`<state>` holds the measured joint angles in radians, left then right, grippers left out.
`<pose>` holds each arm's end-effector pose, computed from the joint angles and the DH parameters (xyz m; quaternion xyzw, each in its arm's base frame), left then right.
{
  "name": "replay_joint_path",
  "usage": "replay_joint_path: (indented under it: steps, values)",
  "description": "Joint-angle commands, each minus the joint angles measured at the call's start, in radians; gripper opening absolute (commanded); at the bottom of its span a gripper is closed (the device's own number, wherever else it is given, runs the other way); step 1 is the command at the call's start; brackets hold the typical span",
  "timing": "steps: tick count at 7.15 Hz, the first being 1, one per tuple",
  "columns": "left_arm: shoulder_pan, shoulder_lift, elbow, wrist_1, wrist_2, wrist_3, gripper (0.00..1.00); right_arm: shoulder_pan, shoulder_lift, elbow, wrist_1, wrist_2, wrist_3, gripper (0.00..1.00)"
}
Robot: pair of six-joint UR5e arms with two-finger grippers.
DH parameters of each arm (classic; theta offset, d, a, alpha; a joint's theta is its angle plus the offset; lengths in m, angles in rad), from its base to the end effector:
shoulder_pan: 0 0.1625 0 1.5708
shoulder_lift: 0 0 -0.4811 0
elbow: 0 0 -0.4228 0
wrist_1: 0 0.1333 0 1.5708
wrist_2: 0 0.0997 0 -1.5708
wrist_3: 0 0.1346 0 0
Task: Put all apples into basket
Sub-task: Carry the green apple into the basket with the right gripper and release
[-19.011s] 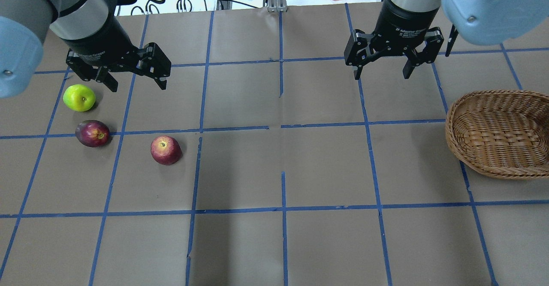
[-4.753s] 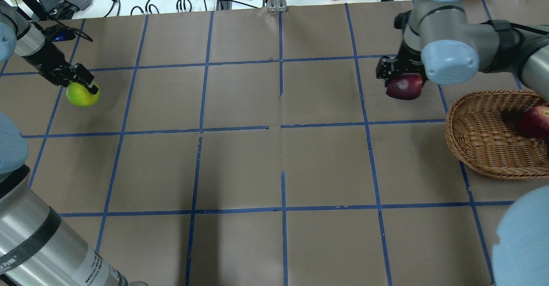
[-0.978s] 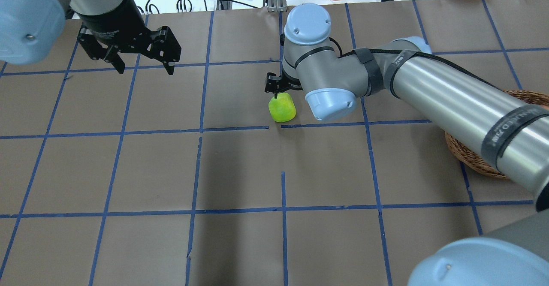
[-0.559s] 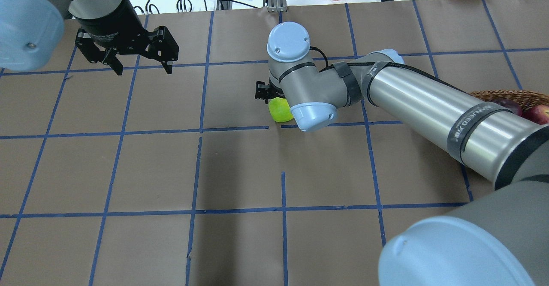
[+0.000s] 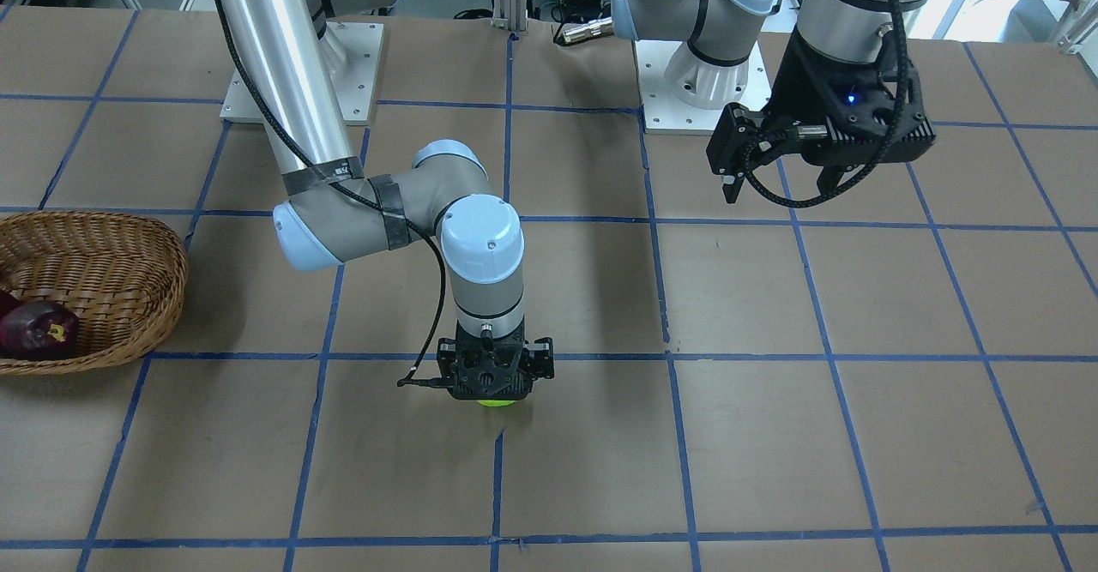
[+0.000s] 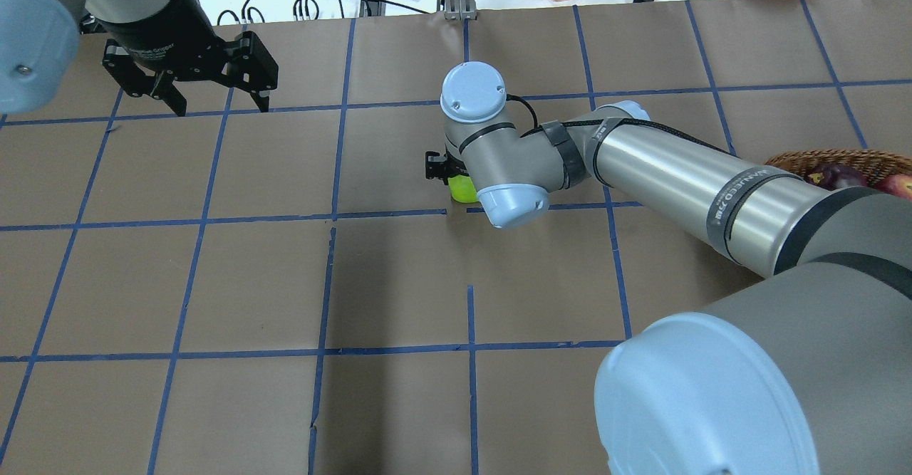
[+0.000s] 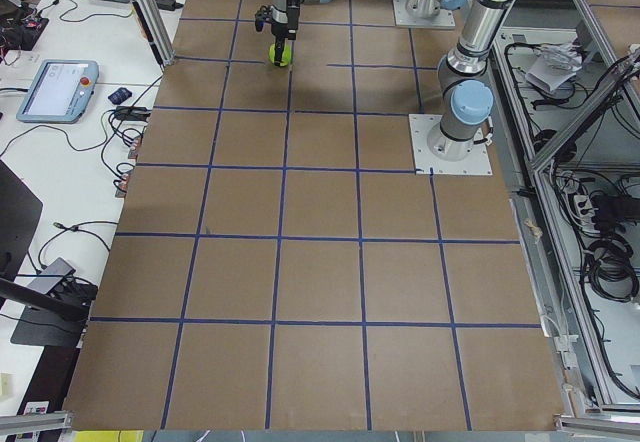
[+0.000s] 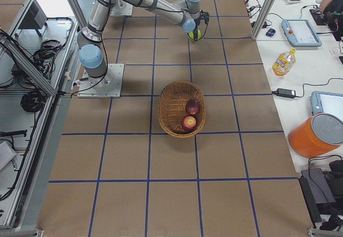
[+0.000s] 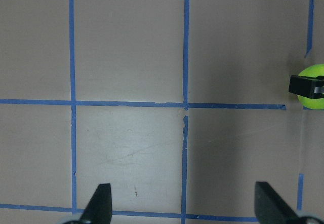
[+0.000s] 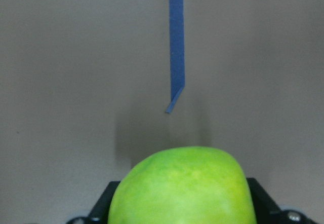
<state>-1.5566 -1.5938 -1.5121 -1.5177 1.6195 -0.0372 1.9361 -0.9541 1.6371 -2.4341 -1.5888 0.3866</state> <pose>-0.1190 -0.5466 0.5335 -0.0267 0.9984 -0.0446 0.0238 0.3825 -0.6336 0.1736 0.0114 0.9958 -0.0870 0.0247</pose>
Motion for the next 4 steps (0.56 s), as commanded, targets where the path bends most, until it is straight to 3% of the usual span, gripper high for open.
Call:
replay_joint_path:
  steps: [1,3,4]
  values:
    - [0.013,0.0,0.01,-0.002,-0.046,0.0,1.0,-0.019,-0.046,-0.005,0.019,0.0,-0.018,0.38]
    - [0.015,0.0,0.009,-0.002,-0.044,0.002,1.0,-0.128,-0.173,0.015,0.195,-0.032,-0.081,0.38]
    - [0.013,-0.003,0.009,0.002,-0.044,0.005,1.0,-0.211,-0.23,0.073,0.245,-0.066,-0.159,0.38]
